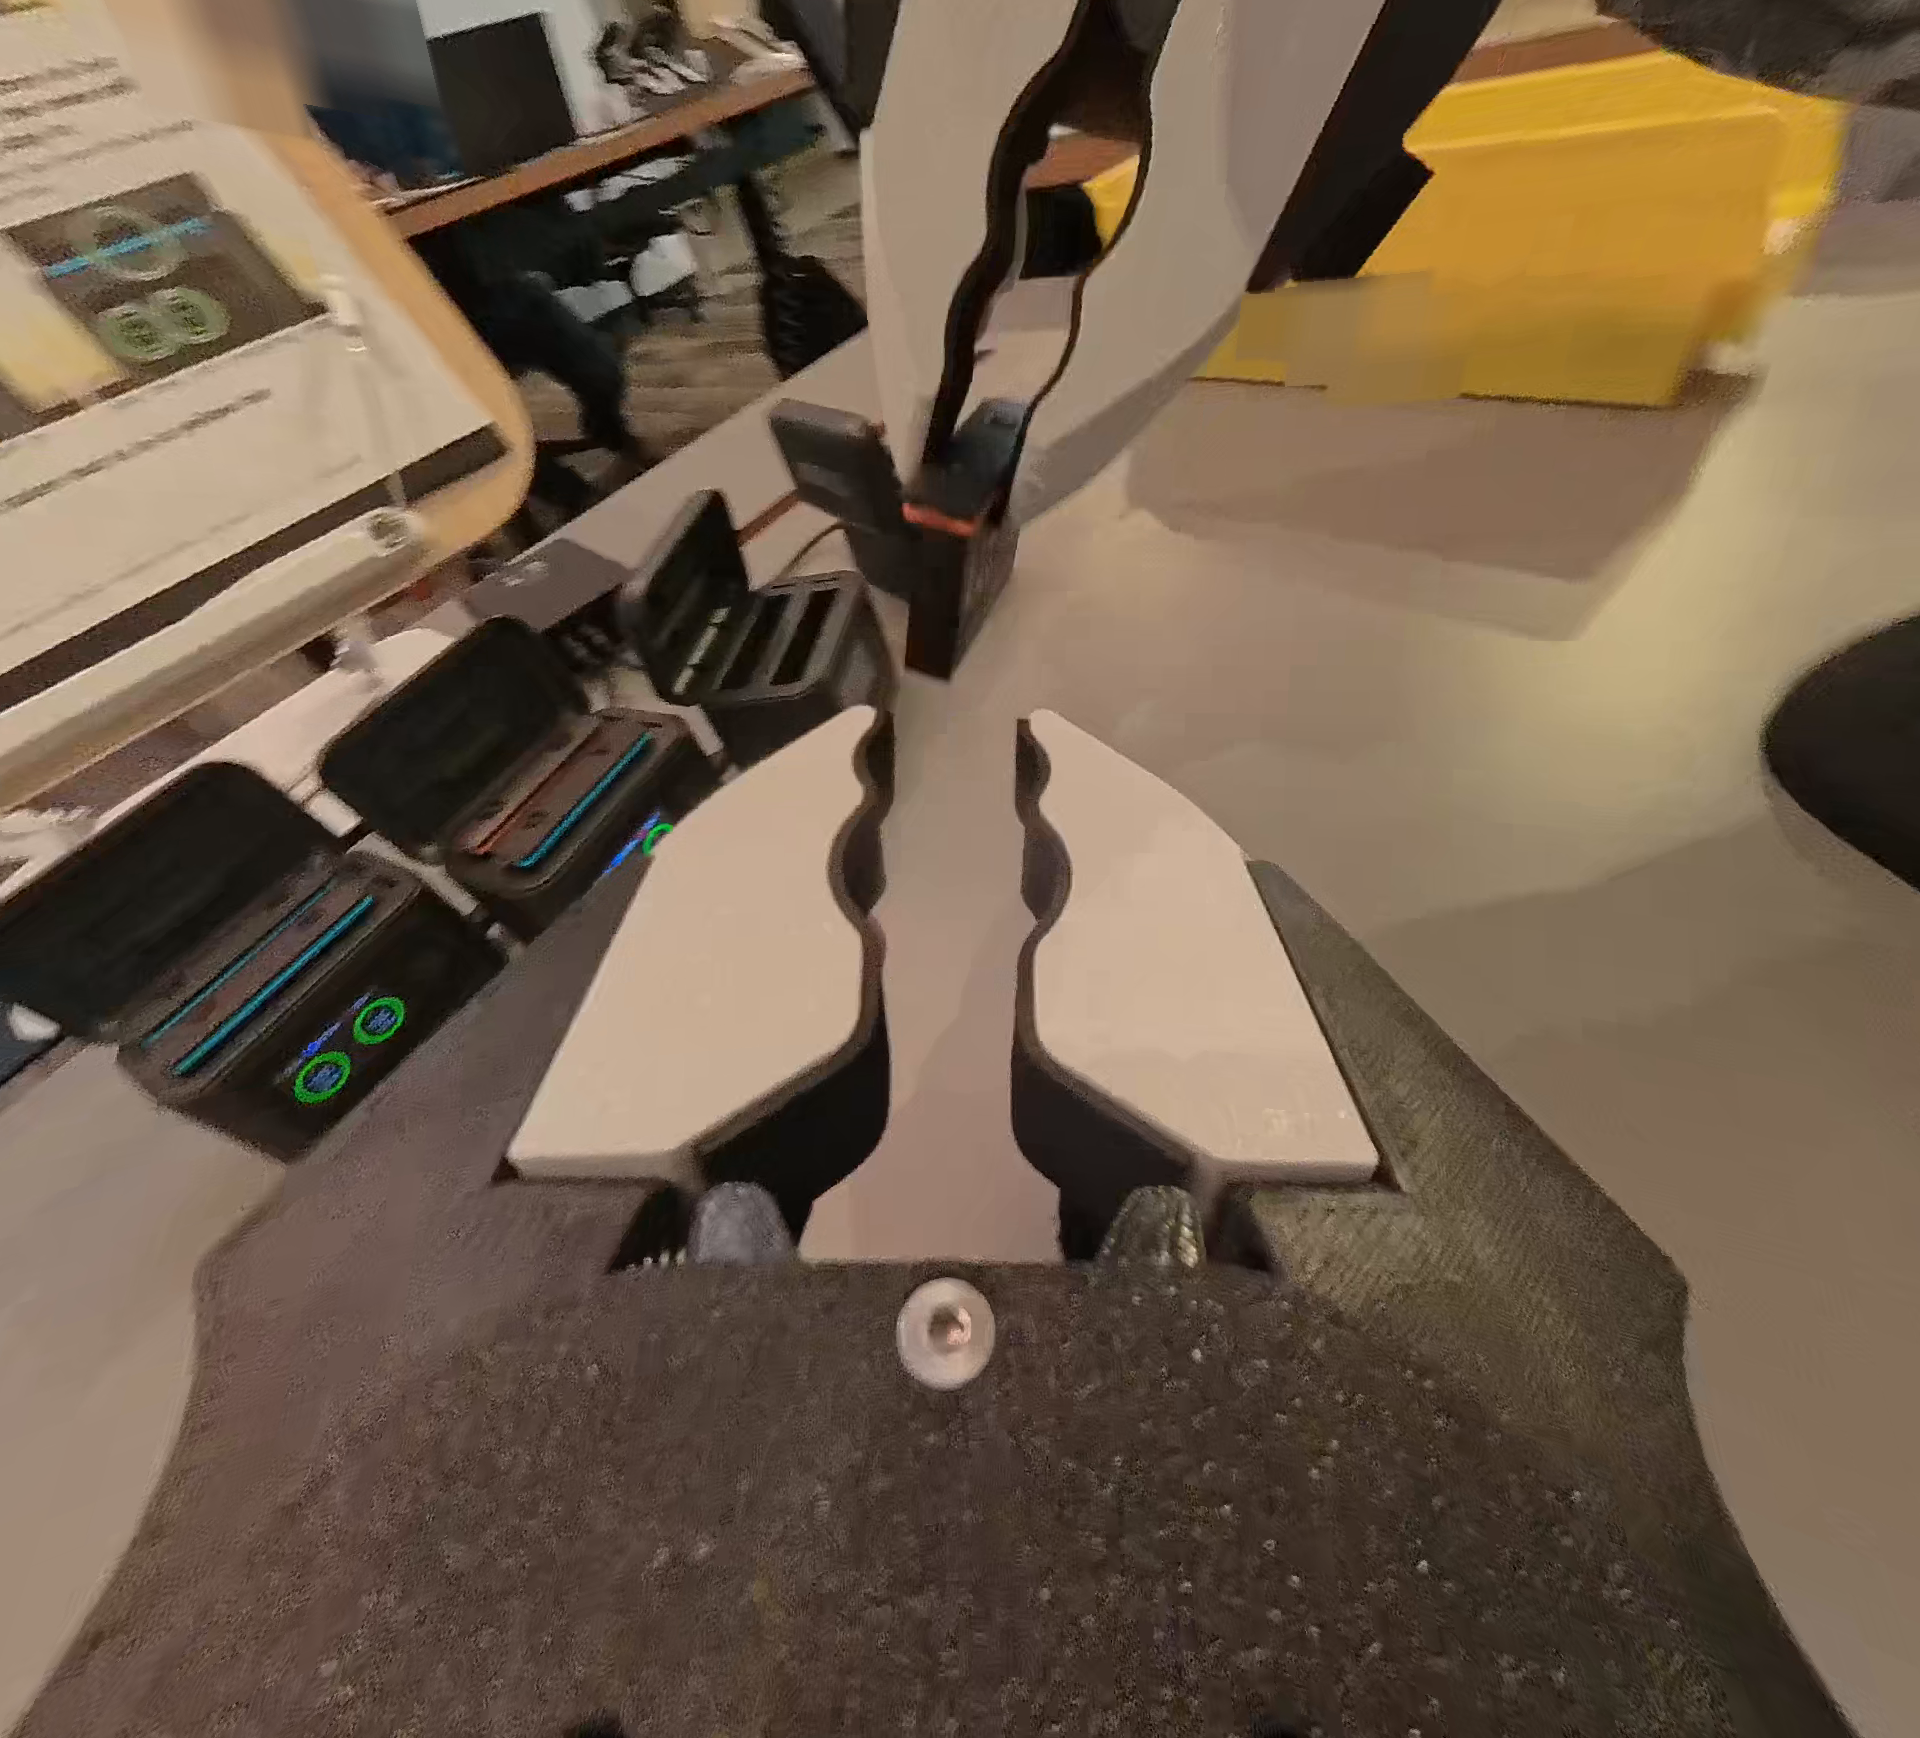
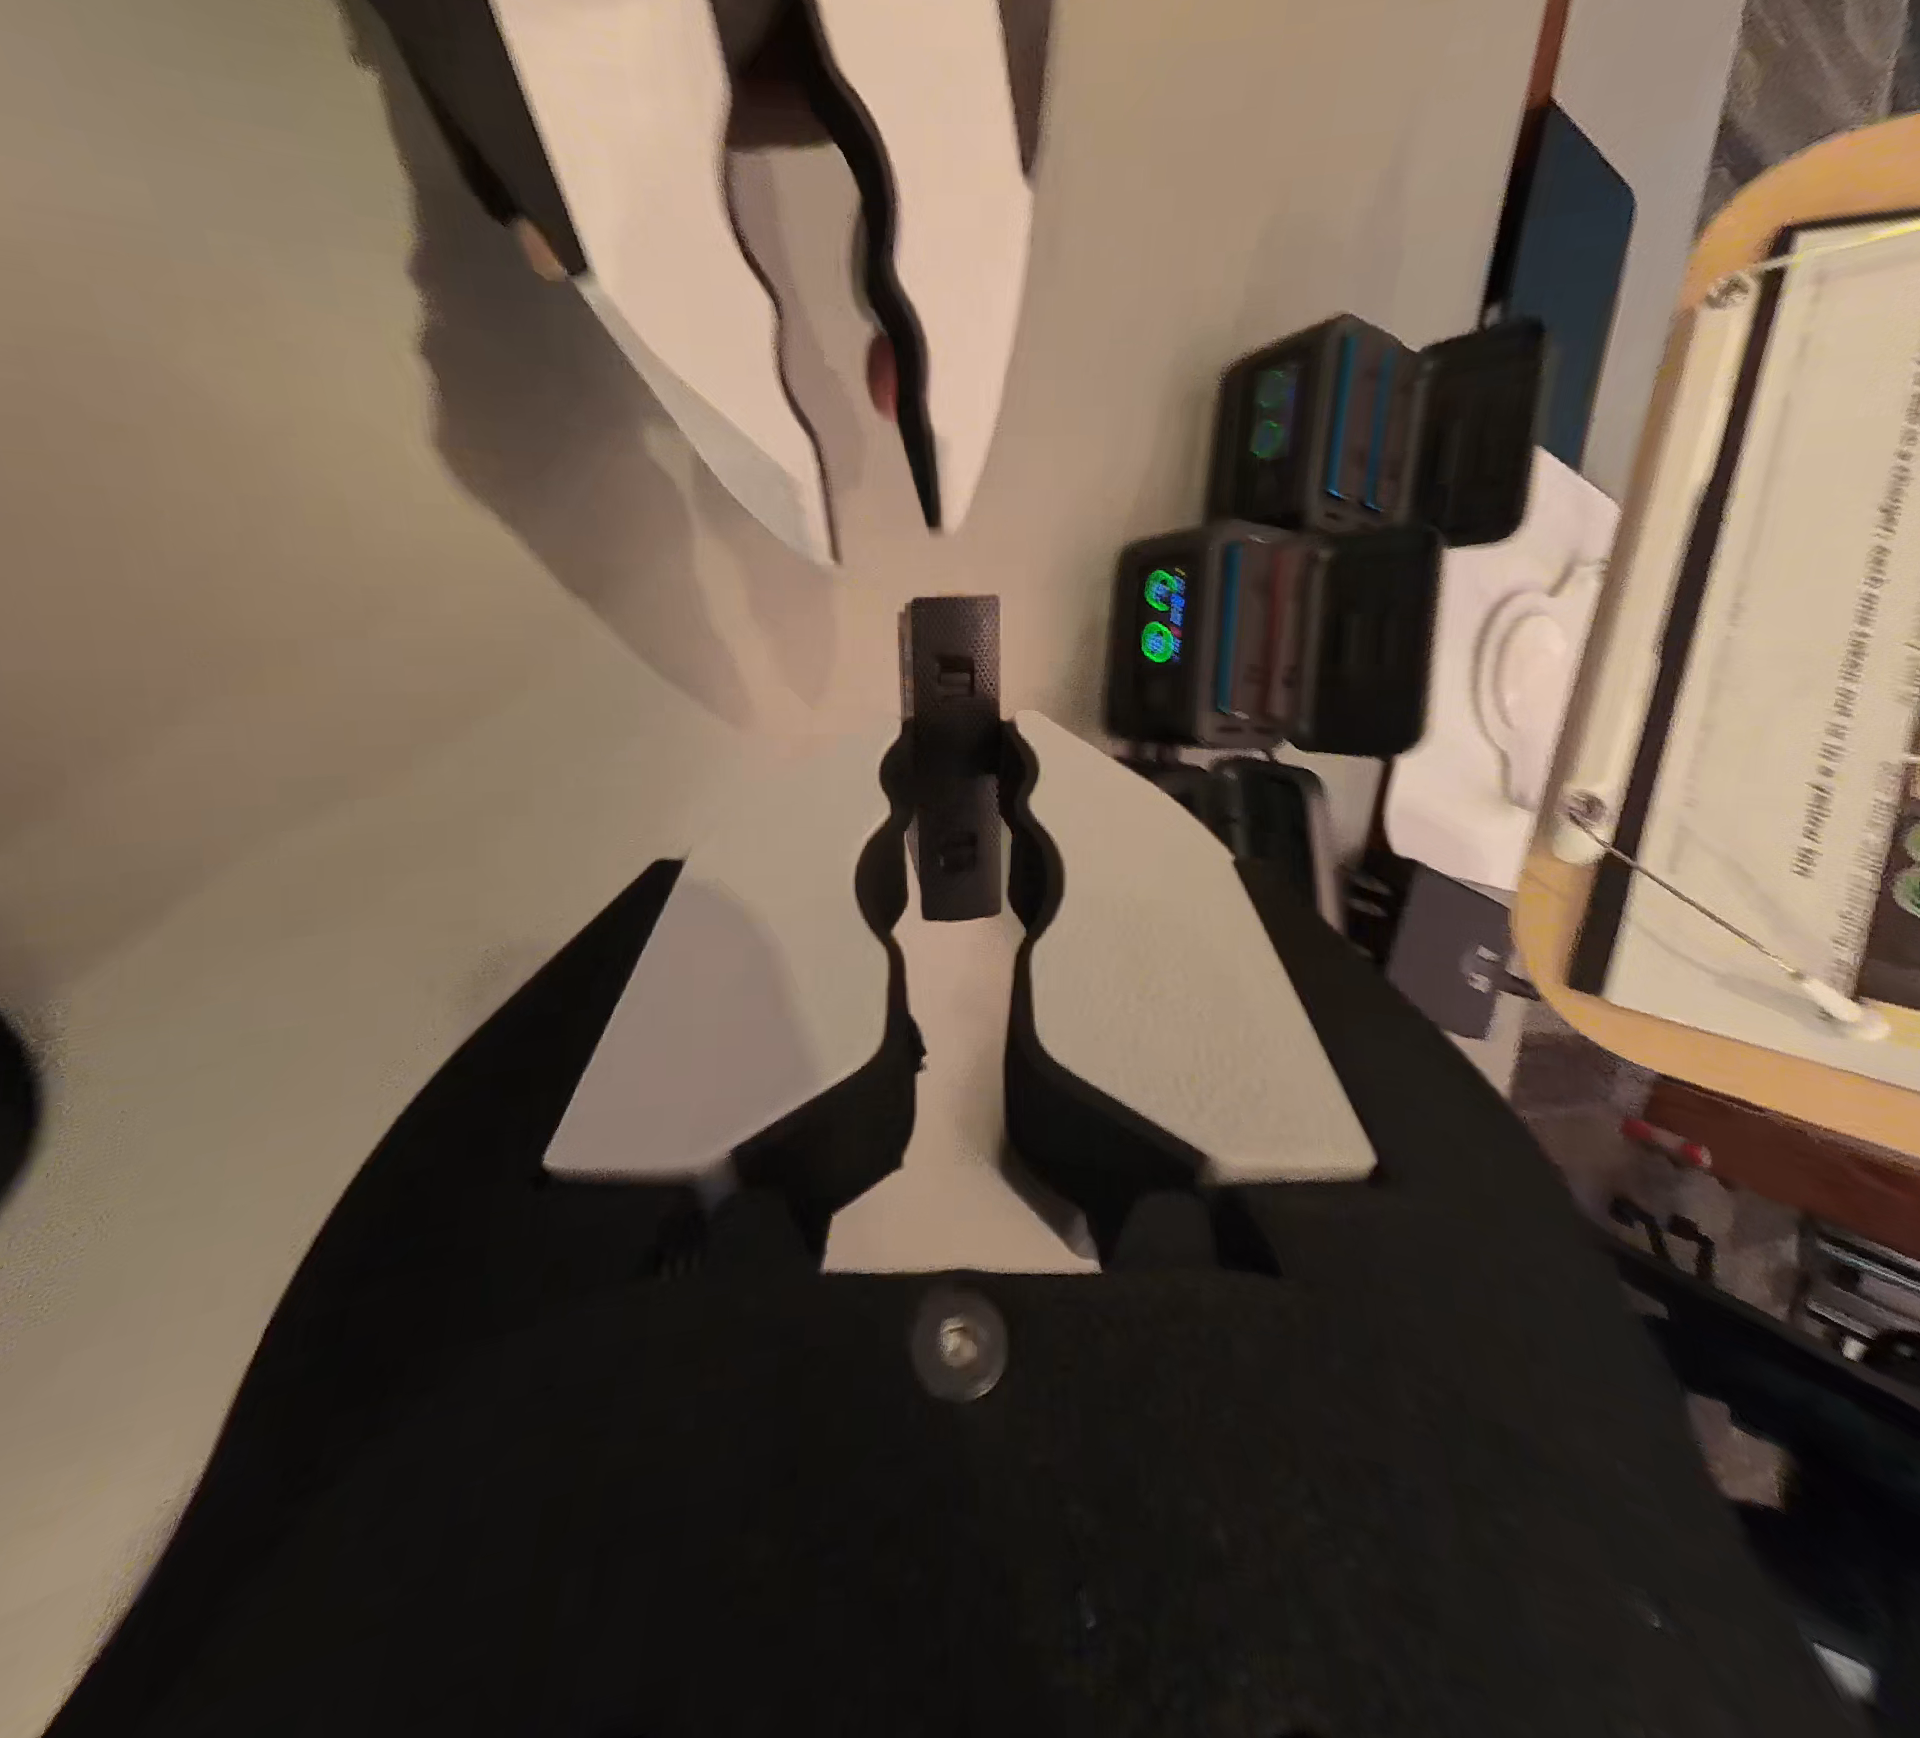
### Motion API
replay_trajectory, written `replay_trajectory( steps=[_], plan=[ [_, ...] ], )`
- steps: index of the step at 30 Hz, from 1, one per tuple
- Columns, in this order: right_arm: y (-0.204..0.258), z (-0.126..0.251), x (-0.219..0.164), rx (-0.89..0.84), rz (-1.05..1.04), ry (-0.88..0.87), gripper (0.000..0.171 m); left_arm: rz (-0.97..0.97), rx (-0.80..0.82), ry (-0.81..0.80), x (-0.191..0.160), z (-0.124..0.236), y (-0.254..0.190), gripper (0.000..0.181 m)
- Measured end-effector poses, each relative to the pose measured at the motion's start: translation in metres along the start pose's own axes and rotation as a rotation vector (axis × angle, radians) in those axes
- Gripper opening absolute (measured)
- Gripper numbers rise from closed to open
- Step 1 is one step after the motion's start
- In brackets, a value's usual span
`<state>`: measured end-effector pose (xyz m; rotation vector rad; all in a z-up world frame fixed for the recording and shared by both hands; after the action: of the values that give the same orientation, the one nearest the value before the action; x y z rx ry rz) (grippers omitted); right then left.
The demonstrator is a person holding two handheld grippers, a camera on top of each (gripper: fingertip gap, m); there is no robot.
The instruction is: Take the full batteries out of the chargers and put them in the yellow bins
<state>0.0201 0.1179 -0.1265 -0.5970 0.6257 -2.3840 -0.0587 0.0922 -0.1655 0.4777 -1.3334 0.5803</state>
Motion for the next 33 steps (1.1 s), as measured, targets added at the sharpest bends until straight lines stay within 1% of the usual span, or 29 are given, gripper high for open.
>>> replay_trajectory(
  steps=[2,6,8,14,16,21,25,29,33],
  plan=[
    [-0.019,0.002,-0.019,-0.002,0.012,0.026,0.014,0.039,0.070,-0.034,0.001,-0.002,0.006,0.029],
    [-0.047,-0.005,-0.058,0.043,0.050,0.091,0.014,0.018,0.189,-0.096,0.005,-0.001,0.014,0.043],
    [-0.055,-0.013,-0.072,0.082,0.056,0.094,0.014,0.023,0.227,-0.104,0.005,0.000,0.017,0.046],
    [-0.064,-0.037,-0.092,0.196,0.039,0.041,0.014,0.049,0.374,-0.108,0.004,0.005,0.039,0.064],
    [-0.063,-0.042,-0.094,0.230,0.034,0.023,0.014,0.077,0.419,-0.118,0.005,0.009,0.047,0.064],
    [-0.060,-0.050,-0.096,0.280,0.061,0.022,0.014,0.136,0.483,-0.103,0.000,0.014,0.057,0.057],
    [-0.057,-0.057,-0.095,0.303,0.077,0.016,0.014,0.194,0.518,-0.020,-0.010,0.016,0.058,0.050],
    [-0.054,-0.062,-0.096,0.322,0.092,0.024,0.014,0.232,0.587,0.084,-0.022,0.024,0.065,0.030],
    [-0.052,-0.066,-0.096,0.325,0.100,0.021,0.014,0.278,0.651,0.132,-0.033,0.039,0.075,0.010]
  ],
)
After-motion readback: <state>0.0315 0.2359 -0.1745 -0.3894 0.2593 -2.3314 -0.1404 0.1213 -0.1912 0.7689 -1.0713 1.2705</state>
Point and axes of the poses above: each gripper's, where its closed fingertips meet, z back along the fingers, x out of its top, y = z × x across the jaws, the point moved 4 cm from there along z, back along the fingers, and after that the axes turned 14 degrees about z, right-handed, at the moved point
